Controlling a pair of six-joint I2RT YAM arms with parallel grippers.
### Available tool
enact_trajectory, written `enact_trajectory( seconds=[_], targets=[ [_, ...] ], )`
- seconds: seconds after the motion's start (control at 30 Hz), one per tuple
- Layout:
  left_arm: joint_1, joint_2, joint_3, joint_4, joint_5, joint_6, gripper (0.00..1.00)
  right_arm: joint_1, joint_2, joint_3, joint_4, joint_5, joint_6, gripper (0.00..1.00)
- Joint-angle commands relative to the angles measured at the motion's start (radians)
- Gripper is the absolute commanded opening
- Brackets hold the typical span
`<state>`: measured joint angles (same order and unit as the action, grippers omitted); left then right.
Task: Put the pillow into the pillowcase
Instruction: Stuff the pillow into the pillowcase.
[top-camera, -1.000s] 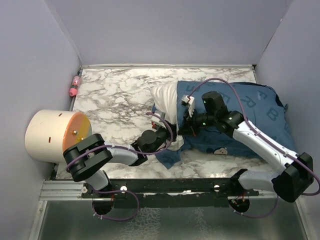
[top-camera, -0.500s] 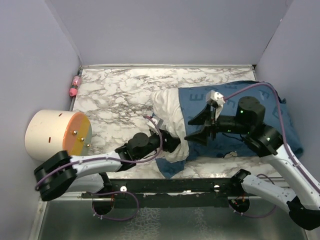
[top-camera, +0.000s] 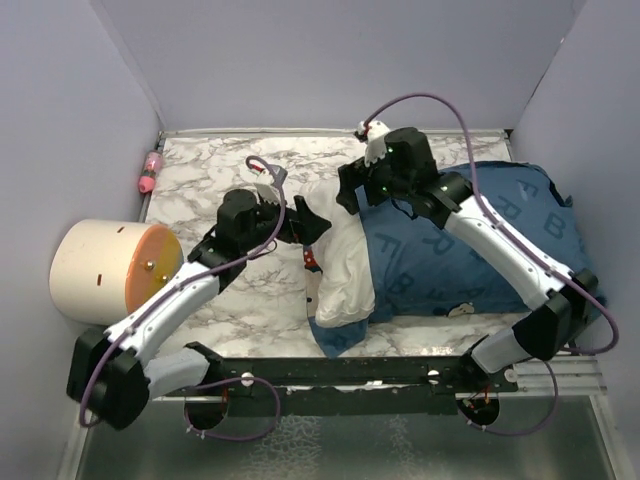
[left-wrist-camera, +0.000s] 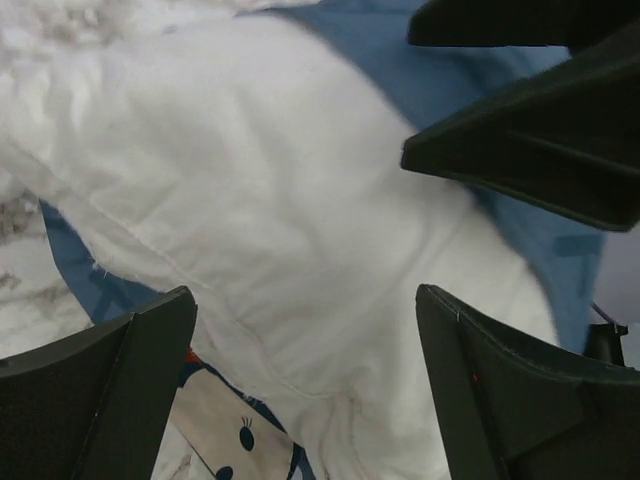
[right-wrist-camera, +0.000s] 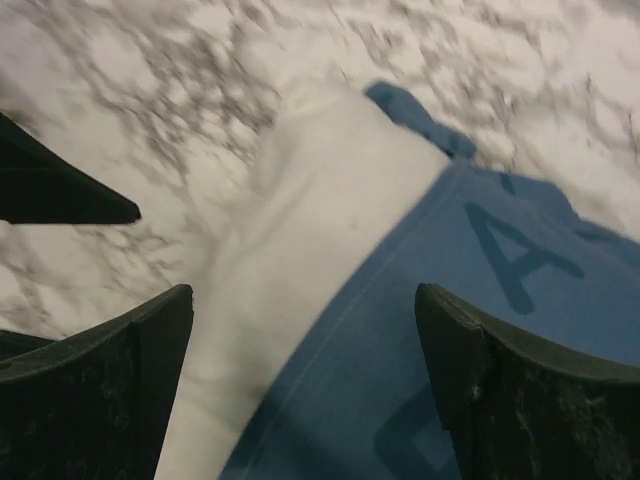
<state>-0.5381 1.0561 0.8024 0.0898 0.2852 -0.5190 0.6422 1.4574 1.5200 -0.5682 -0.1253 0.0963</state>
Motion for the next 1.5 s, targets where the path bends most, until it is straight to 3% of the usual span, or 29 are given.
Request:
enact_trajectory(
  seconds=[0.0, 0.07, 0.13, 0.2, 0.23, 0.27, 0.37, 0.47, 0.6, 0.67, 0.73, 0.87, 1.03, 1.1, 1.17, 1.23, 1.3, 1.4, 1.47],
  targets=[
    [0.092, 0.188, -0.06, 0.112, 0.271, -0.148, 0.95, 0.001, 0.049, -0.057, -0.119, 0.251, -0.024, 0.88],
    [0.094, 0.286, -0.087, 0.251, 0.329, -0.204, 0.95, 0.001, 0.056, -0.098, -0.122, 0.272, -0.027, 0.78],
    [0.09, 0.357, -0.128, 0.428, 0.379, -0.285, 0.95, 0.0, 0.072, -0.117, -0.124, 0.256, -0.034, 0.55],
    [0.083, 0.43, -0.143, 0.578, 0.416, -0.366, 0.84, 0.001, 0.087, -0.11, -0.101, 0.2, -0.051, 0.15],
    [0.076, 0.466, -0.138, 0.64, 0.433, -0.393, 0.75, 0.001, 0.098, -0.092, -0.085, 0.163, -0.064, 0.04],
    [0.068, 0.499, -0.129, 0.702, 0.445, -0.422, 0.65, 0.001, 0.114, -0.061, -0.071, 0.114, -0.076, 0.01],
    [0.049, 0.566, -0.081, 0.85, 0.473, -0.497, 0.31, 0.002, 0.181, 0.094, -0.018, -0.065, -0.087, 0.01],
    [0.041, 0.563, -0.055, 0.94, 0.453, -0.533, 0.15, 0.028, 0.271, 0.305, 0.036, -0.299, -0.046, 0.01],
    [0.041, 0.499, -0.052, 0.977, 0.398, -0.521, 0.06, 0.14, 0.396, 0.591, 0.063, -0.469, 0.011, 0.01],
    [0.044, 0.468, -0.061, 1.005, 0.365, -0.513, 0.04, 0.186, 0.416, 0.628, 0.093, -0.515, 0.037, 0.01],
    [0.053, 0.441, -0.074, 1.016, 0.325, -0.497, 0.0, 0.204, 0.365, 0.528, 0.156, -0.529, 0.062, 0.01],
    [0.112, 0.44, -0.139, 1.035, 0.242, -0.474, 0.0, 0.199, 0.155, 0.052, 0.336, -0.41, 0.107, 0.01],
    [0.156, 0.672, -0.175, 1.207, 0.27, -0.531, 0.02, 0.155, 0.015, -0.292, 0.36, -0.205, 0.081, 0.01],
    [0.159, 0.759, -0.198, 1.304, 0.267, -0.593, 0.08, 0.152, -0.034, -0.338, 0.364, -0.193, 0.037, 0.06],
    [0.158, 0.791, -0.233, 1.348, 0.248, -0.633, 0.18, 0.152, -0.094, -0.343, 0.358, -0.23, -0.018, 0.22],
    [0.158, 0.756, -0.264, 1.311, 0.232, -0.627, 0.39, 0.152, -0.14, -0.323, 0.347, -0.276, -0.083, 0.42],
    [0.161, 0.676, -0.283, 1.163, 0.218, -0.577, 0.53, 0.152, -0.171, -0.276, 0.303, -0.32, -0.164, 0.6],
    [0.161, 0.504, -0.272, 0.881, 0.201, -0.467, 0.62, 0.154, -0.193, -0.222, 0.216, -0.393, -0.289, 0.83],
    [0.161, 0.404, -0.256, 0.698, 0.182, -0.393, 0.67, 0.173, -0.198, -0.216, 0.166, -0.431, -0.373, 0.92]
  ],
)
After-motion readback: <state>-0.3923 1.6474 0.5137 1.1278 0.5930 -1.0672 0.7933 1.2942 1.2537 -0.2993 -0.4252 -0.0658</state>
